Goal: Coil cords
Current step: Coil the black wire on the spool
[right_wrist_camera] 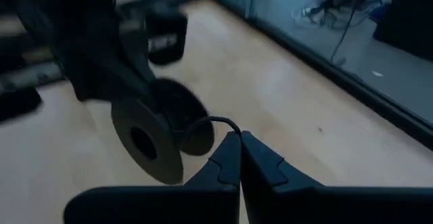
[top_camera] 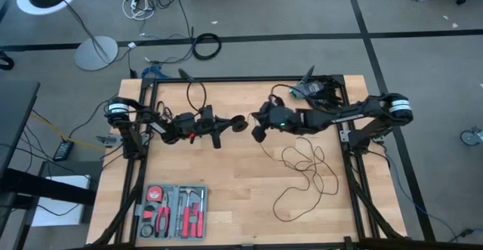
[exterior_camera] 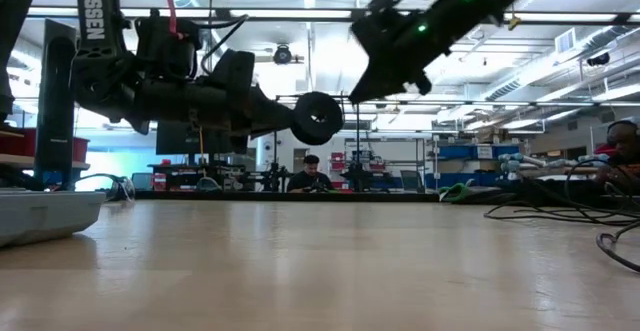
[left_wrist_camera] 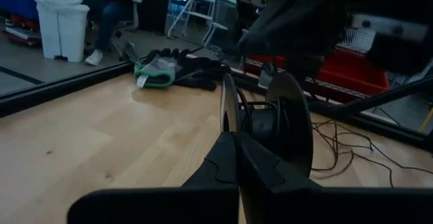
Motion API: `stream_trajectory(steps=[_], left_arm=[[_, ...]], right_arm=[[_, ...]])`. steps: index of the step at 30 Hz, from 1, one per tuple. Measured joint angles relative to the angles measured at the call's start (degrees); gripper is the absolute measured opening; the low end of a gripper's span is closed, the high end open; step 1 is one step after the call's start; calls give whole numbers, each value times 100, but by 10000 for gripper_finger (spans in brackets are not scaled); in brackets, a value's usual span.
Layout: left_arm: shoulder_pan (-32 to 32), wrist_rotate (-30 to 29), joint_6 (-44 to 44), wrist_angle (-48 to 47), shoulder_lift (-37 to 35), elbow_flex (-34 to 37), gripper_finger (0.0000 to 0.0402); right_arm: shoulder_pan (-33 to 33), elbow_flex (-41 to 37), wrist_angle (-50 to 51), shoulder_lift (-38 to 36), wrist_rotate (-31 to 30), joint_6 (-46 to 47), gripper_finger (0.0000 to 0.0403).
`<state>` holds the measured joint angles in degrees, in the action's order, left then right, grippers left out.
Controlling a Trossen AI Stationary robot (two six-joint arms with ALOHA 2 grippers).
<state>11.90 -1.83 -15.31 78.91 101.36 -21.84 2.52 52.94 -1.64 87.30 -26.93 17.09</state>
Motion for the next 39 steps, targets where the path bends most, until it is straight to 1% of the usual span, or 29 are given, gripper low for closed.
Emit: stream_trajectory(steps=[2,5,8,15,19,22,25,27,29,31,35,39], left_arm=[[0,0,9,52,0,-14,0],[0,0,118,-32,0,-18,0],[0,-4,160,-258,0,-18,0],[4,-18,157,-358,0,-16,0],[4,-19,160,-347,0,-22,0],[4,-94,159,-350,0,-20,0],[0,-155,160,-307,0,-3,0],[0,-166,160,-138,1,41,0],[2,-174,160,88,1,92,0],[7,-173,161,274,1,163,0],[9,9,181,279,0,161,0],[9,195,181,199,2,161,0]], right_arm=[[0,276,446,273,2,-31,0],[0,531,456,604,13,-124,0],[0,774,415,752,15,-232,0],[187,993,605,608,13,-623,0],[339,1119,641,577,214,-812,0],[392,1157,683,574,327,-828,0],[388,1166,991,568,334,-696,0],[345,1166,1427,560,259,-460,0],[286,1145,1915,560,1,-191,0],[242,1083,2118,560,-244,0,0],[285,1015,2093,560,-294,19,0],[512,1015,1857,560,-306,-248,0]])
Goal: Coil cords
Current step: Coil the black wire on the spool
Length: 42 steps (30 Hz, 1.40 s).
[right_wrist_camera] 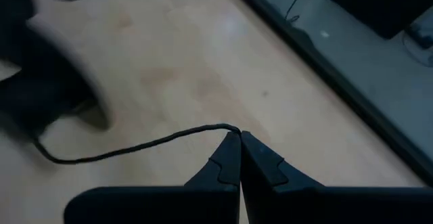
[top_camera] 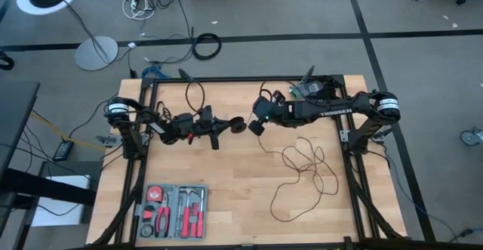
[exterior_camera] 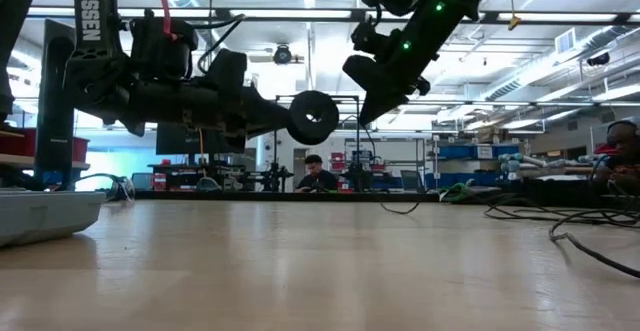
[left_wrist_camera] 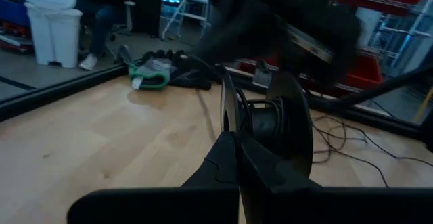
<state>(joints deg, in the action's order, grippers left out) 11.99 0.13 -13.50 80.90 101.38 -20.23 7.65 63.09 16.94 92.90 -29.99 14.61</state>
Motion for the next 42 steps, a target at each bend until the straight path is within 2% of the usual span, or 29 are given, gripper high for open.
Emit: stream_trajectory(steps=[6,9,14,20,25,30,32,37,42], left_arm=[[2,59,-4,-18,-1,-1,0],[-2,-88,-2,-328,0,-3,0],[1,-525,-4,-913,-1,-167,0],[0,-1138,-2,-1163,-1,-360,0],[0,-1256,-2,-1303,0,-425,0],[0,-1117,-22,-1302,-2,-431,0],[0,-1092,-24,-1302,-1,-431,0],[1,-1216,-12,-1315,0,-431,0],[2,-1439,83,-1315,0,-431,0]], right_arm=[[320,-11,-314,0,298,-180,0],[306,-11,-1059,0,750,-412,0],[244,-11,-1915,0,1589,-237,0],[79,-11,-1623,0,1777,114,0],[14,-11,-1346,0,1779,277,0],[35,-9,-588,0,987,336,0],[70,-9,-477,0,936,335,0],[75,-9,-552,0,1402,334,0],[-6,-9,-1180,0,2073,343,0]])
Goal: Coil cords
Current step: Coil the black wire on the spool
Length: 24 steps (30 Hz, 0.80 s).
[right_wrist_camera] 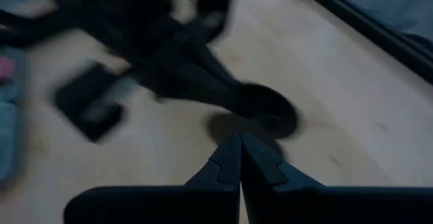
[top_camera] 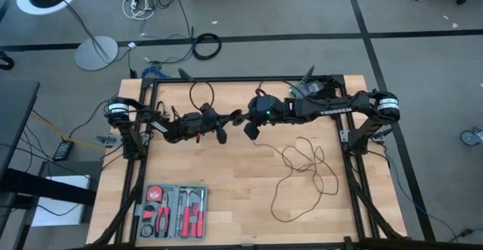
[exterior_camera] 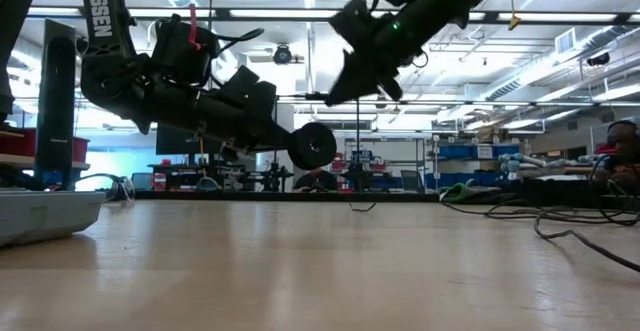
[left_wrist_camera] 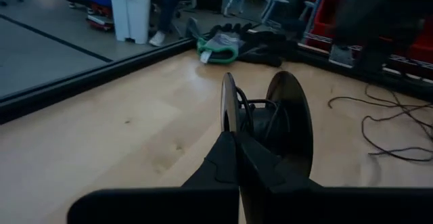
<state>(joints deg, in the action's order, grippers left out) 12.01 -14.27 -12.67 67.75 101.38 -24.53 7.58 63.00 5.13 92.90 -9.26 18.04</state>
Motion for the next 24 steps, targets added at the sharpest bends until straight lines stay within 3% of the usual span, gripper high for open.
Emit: stream_trajectory(steps=[9,17,24], left_arm=[[0,-82,-91,413,-2,-13,0],[0,-88,-101,75,0,7,0],[0,0,-94,124,0,9,0]], right_arm=[[-188,18,-545,314,131,138,0],[-382,-2,17,349,-1020,28,0],[-460,-819,-741,140,-1110,255,0]])
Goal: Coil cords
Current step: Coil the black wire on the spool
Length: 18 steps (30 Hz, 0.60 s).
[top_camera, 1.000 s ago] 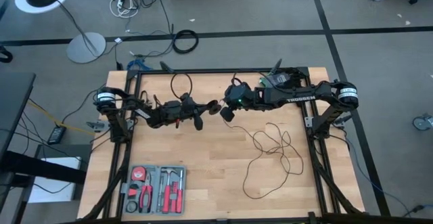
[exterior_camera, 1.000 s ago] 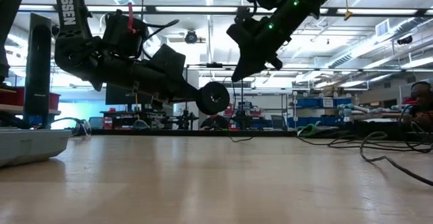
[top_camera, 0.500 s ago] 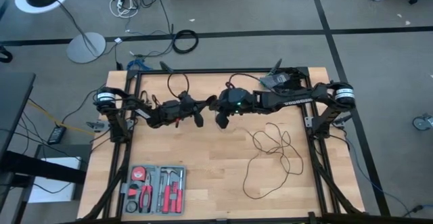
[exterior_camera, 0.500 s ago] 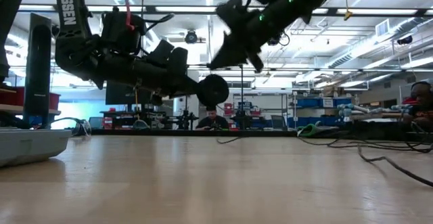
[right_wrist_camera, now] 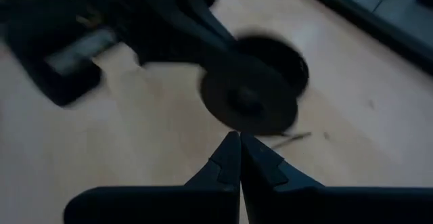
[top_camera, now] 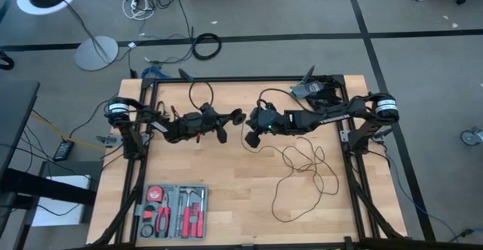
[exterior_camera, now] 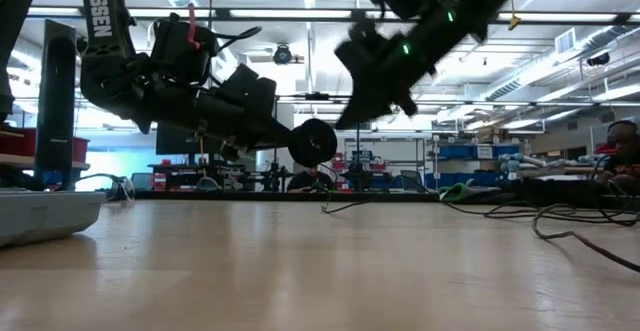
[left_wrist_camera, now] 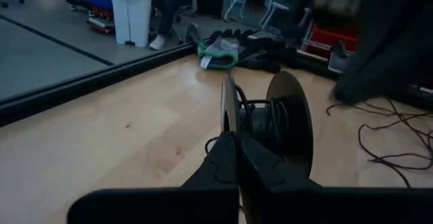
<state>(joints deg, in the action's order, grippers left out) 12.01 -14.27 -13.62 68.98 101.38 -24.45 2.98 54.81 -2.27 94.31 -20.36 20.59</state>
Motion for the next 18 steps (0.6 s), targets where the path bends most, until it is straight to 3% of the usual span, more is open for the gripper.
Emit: stream_trajectory(steps=[3,10,14,18], left_arm=[[0,54,3,-10,0,2,0],[0,258,3,81,-2,2,0],[0,289,3,265,0,2,0],[0,300,-3,410,0,2,0]], right_arm=[[-8,-817,-1095,-53,-26,389,0],[-35,-2766,-4992,245,-226,630,1],[60,-2926,-5690,774,-350,513,12],[132,-2430,-5772,1542,-359,206,36]])
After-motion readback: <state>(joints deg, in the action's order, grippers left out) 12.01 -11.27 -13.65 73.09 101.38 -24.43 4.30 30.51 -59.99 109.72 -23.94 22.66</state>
